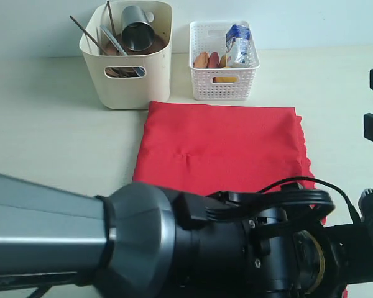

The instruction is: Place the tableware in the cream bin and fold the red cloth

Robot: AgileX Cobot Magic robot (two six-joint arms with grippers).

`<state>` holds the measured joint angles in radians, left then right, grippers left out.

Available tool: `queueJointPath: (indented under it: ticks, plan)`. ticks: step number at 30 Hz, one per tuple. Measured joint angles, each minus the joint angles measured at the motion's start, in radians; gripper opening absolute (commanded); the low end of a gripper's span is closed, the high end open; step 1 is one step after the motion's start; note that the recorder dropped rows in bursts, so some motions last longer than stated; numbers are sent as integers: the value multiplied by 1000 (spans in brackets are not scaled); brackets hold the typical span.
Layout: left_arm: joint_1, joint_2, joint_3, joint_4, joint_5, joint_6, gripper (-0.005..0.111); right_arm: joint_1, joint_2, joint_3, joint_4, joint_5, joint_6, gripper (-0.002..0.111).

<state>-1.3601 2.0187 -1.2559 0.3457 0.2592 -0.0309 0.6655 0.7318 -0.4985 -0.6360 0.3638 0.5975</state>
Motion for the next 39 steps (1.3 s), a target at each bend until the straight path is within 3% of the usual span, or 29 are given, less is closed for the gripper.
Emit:
queueJointPath:
  ticks: [9,14,19,25,30,34,39]
  plan:
    - [13,-132,35,75,216,-58,2,0,0,0,-160,46,159,0]
    - [50,-268,211,447,358,-464,2,0,7,0,-197,43,207,0]
    - [94,-509,439,793,505,-877,2,0,122,0,-191,-78,210,0]
    - [154,-793,668,858,503,-1068,0,0,483,-25,-139,-291,210,0]
    - [226,-1014,819,865,395,-1139,0,52,796,-122,-137,-364,210,0]
    - [262,-1146,873,865,294,-1151,0,102,996,-227,-137,-340,210,0]
    - [268,-1226,890,867,268,-1152,0,116,1129,-296,-137,-202,194,0]
